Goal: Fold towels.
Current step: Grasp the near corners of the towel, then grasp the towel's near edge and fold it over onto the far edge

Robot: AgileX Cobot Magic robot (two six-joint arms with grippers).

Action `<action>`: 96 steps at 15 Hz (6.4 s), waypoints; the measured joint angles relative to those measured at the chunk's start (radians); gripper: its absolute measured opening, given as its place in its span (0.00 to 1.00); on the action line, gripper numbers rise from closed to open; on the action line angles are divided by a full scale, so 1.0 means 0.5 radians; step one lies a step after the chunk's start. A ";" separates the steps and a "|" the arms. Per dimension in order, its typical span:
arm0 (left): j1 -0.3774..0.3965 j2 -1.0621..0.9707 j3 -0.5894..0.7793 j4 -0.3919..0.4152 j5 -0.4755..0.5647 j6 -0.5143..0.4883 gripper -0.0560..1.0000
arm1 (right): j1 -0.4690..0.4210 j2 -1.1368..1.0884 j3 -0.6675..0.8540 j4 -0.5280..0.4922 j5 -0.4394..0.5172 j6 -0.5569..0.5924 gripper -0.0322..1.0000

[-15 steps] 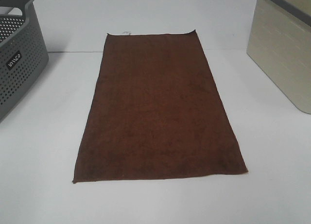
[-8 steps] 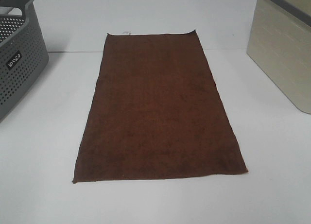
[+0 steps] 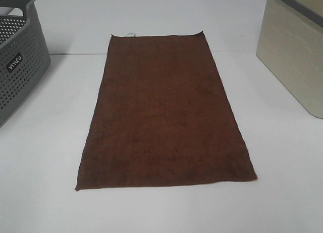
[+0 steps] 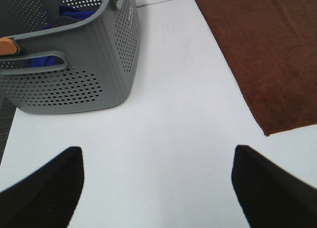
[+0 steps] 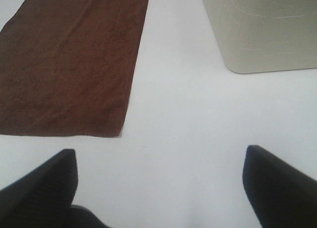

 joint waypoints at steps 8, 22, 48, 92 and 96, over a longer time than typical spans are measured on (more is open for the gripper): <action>0.000 0.000 0.000 0.000 0.000 0.000 0.79 | 0.000 0.000 0.000 0.000 0.000 0.000 0.85; 0.000 1.422 0.098 -1.070 -1.116 0.026 0.77 | 0.000 1.384 -0.042 0.276 -0.658 0.000 0.83; -0.362 4.050 -0.630 -2.932 -0.840 1.964 0.73 | 0.170 3.830 -0.606 1.952 -0.962 -1.506 0.74; -0.372 4.168 -2.054 -1.286 -0.688 0.230 0.05 | 0.232 4.170 -2.268 1.052 -0.372 -0.318 0.03; -0.372 4.526 -2.594 -1.238 -0.734 0.150 0.05 | 0.184 4.556 -2.864 0.978 -0.314 -0.194 0.03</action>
